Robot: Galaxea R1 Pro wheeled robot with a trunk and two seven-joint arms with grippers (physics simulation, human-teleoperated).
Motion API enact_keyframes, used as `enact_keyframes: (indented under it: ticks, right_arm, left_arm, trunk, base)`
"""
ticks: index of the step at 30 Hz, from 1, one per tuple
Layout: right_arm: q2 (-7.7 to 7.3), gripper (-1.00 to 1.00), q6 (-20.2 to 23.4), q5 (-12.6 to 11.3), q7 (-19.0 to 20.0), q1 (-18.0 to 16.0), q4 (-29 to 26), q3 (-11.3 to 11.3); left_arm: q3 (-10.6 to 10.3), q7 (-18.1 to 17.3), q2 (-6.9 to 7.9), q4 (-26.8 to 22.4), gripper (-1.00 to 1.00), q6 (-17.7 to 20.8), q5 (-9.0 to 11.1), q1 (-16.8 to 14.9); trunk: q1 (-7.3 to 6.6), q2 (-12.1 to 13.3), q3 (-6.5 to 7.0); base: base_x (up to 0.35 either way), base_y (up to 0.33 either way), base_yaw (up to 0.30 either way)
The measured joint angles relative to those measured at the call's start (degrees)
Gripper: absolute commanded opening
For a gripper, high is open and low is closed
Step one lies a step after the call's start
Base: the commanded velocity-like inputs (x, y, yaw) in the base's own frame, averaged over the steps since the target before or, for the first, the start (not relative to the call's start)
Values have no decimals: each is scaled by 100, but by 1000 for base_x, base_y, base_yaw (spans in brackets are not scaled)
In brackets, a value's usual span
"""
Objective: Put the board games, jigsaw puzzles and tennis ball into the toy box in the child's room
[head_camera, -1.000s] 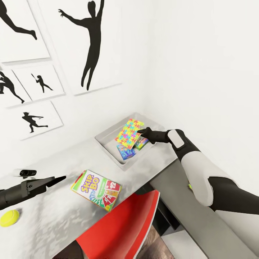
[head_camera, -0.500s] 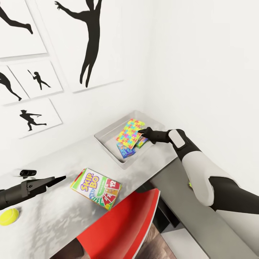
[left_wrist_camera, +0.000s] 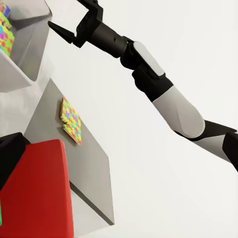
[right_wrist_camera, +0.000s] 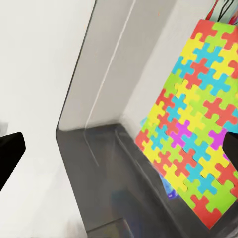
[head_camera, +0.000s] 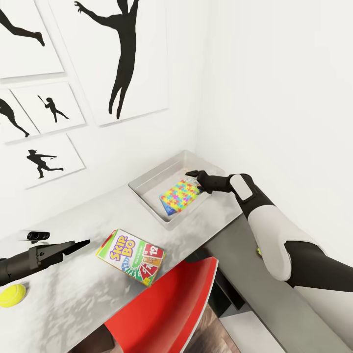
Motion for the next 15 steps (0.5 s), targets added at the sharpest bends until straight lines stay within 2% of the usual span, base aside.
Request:
enact_keyframes:
  ticks: [7, 12, 15]
  right_arm:
    - [6, 100, 15, -4, 16, 0, -13, 3]
    - [-50, 100, 29, -6, 43, 0, -39, 8]
    - [-83, 100, 91, -17, 196, 35, -386, 25]
  left_arm:
    - [-3, 0, 0, 0, 100, -1, -2, 0]
    - [0, 0, 0, 3, 100, -1, -2, 0]
    - [0, 0, 0, 7, 100, -1, 0, 0]
  trunk:
    - [0, 0, 0]
    - [0, 0, 4]
    - [1, 0, 26]
  base:
    - [0, 0, 0]
    - [-1, 0, 0]
    - [-86, 31, 0]
